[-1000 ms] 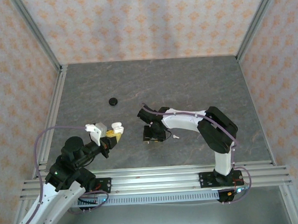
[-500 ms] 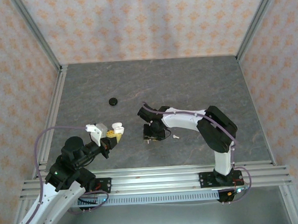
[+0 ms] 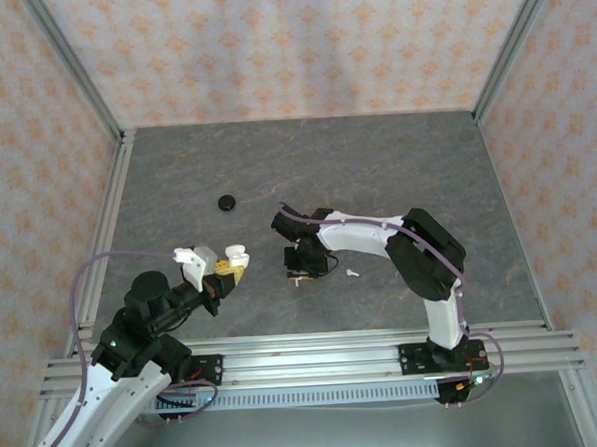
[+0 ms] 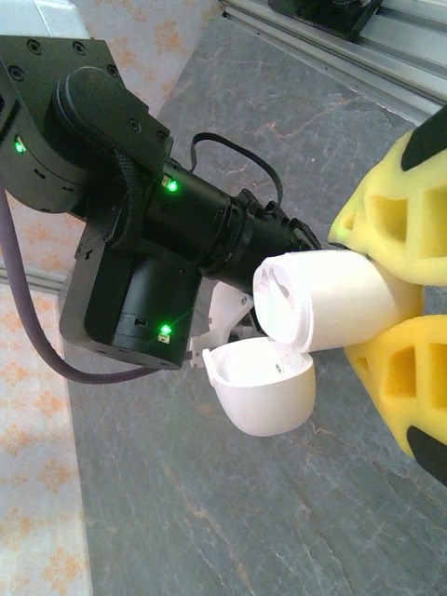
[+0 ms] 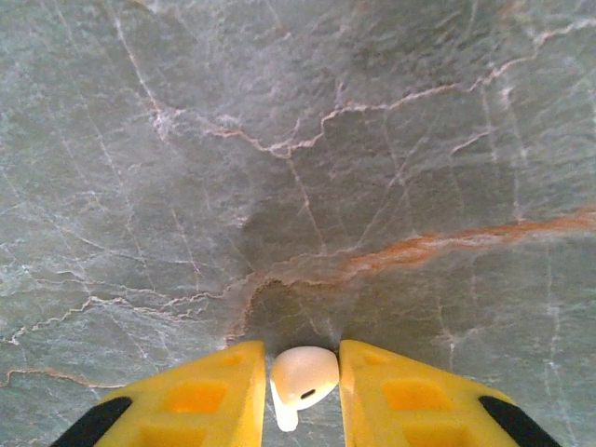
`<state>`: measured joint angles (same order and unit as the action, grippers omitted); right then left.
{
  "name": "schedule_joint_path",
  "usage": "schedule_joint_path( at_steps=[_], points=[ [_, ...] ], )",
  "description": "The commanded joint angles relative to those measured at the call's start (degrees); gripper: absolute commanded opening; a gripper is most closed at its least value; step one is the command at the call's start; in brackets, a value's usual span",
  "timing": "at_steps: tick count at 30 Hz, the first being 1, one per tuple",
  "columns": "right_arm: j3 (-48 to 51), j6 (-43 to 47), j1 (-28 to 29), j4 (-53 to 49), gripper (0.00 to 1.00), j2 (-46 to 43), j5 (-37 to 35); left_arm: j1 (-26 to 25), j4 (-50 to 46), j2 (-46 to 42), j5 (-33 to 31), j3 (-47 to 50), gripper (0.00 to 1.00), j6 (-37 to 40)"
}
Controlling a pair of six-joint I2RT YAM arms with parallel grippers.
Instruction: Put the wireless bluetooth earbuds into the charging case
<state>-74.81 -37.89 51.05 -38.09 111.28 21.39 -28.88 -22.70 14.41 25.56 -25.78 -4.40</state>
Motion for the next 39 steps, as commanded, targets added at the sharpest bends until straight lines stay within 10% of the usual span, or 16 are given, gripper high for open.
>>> schedule_joint_path(
  at_steps=[1,39],
  points=[
    [-0.27,1.05,0.28,-3.34,0.23,0.7,-0.71,-0.39,-0.11,0.12,0.54,-1.47,0.0,1.02],
    [-2.28,11.48,0.16,8.27,0.09,-29.06,-15.89,-0.49,17.82,7.26,0.87,-0.19,0.0,1.44]
  ],
)
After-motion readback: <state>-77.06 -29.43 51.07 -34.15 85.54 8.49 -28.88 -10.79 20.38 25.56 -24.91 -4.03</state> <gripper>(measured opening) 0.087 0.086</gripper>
